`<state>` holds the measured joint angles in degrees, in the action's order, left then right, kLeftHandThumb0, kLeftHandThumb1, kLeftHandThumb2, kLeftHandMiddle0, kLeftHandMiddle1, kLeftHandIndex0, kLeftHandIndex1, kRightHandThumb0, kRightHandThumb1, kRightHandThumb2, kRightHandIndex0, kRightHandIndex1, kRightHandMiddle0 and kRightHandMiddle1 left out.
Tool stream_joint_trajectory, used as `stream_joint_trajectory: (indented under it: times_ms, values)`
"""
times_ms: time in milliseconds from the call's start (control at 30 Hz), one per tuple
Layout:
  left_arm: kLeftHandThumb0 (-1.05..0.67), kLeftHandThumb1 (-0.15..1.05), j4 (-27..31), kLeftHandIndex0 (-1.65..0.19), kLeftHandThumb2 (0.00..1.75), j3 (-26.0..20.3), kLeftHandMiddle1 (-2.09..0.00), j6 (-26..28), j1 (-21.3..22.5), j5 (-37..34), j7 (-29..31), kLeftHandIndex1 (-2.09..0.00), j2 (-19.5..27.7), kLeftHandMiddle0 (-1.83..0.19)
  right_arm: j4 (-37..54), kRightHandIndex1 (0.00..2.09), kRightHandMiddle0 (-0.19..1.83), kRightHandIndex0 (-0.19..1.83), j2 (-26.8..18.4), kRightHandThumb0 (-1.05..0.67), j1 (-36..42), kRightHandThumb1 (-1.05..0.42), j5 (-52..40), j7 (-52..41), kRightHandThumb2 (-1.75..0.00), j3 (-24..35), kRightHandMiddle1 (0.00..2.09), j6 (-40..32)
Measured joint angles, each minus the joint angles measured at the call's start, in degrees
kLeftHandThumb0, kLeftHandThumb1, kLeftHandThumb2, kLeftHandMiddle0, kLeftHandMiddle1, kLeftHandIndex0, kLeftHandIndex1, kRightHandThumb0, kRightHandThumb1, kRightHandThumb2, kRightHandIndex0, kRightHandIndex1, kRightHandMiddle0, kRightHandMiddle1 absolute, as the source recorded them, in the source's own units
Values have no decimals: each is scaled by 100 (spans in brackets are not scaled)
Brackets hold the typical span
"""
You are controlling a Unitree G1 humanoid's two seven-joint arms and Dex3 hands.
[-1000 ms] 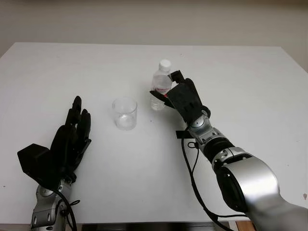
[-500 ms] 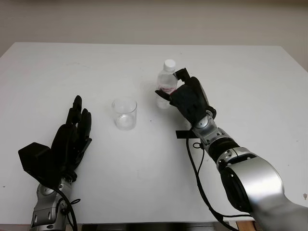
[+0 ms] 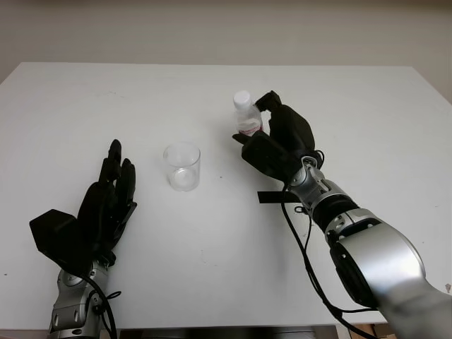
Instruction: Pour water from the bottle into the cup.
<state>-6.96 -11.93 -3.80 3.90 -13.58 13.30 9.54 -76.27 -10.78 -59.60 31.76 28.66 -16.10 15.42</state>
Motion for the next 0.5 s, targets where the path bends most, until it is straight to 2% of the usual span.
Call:
stream_joint_trajectory:
  times_ms: [200, 500]
  values:
    - [-77, 105, -5, 17, 50, 28, -5, 1, 20, 23, -22, -5, -41, 16, -5, 209, 73, 110, -4, -41, -210, -105, 139, 206, -29, -166, 209, 7]
    - [-77, 105, -113, 17, 51, 44, -5, -89, 94, 44, -61, -5, -128, 16, -6, 209, 71, 107, -2, -42, -349, -105, 203, 179, -30, -286, 209, 22]
